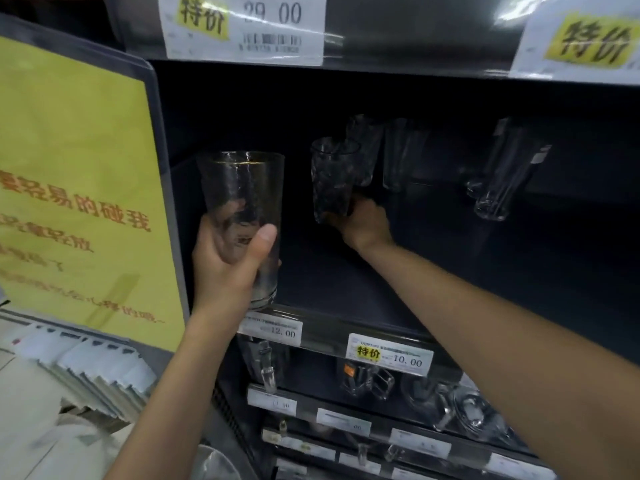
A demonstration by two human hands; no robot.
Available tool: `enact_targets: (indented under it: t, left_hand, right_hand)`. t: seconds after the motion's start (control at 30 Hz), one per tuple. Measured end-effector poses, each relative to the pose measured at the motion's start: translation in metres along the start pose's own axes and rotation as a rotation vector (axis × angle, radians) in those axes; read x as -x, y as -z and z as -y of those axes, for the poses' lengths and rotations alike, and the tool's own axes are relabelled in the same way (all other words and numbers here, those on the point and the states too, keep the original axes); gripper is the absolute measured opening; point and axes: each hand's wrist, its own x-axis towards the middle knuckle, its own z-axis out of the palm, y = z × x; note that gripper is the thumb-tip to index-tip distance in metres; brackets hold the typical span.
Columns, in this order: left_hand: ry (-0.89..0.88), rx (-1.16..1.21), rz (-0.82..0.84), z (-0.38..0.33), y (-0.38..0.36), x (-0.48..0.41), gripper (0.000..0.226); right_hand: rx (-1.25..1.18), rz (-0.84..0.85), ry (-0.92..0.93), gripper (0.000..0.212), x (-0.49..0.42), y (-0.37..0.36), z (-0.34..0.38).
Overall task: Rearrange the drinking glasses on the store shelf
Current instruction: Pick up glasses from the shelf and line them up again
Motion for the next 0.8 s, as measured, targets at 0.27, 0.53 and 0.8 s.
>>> enact_targets:
  t: [0.27, 0.53, 0.8]
  left_hand:
    - [-0.012, 0.0, 0.017, 0.0, 0.0, 0.002, 0.055]
    - [-0.036, 0.017, 0.01, 0.002, 0.002, 0.003, 0.071]
    - [-0.004, 0.059, 0.03, 0.002, 0.001, 0.004, 0.061]
  right_hand:
    - [0.143, -0.125, -0.089, 0.041, -0.045, -0.03, 0.016]
    - [0.182, -0.165, -0.091, 0.033, -0.068, -0.029, 0.026]
    - [0.305, -0.184, -0.072, 0.033, -0.08, -0.03, 0.032]
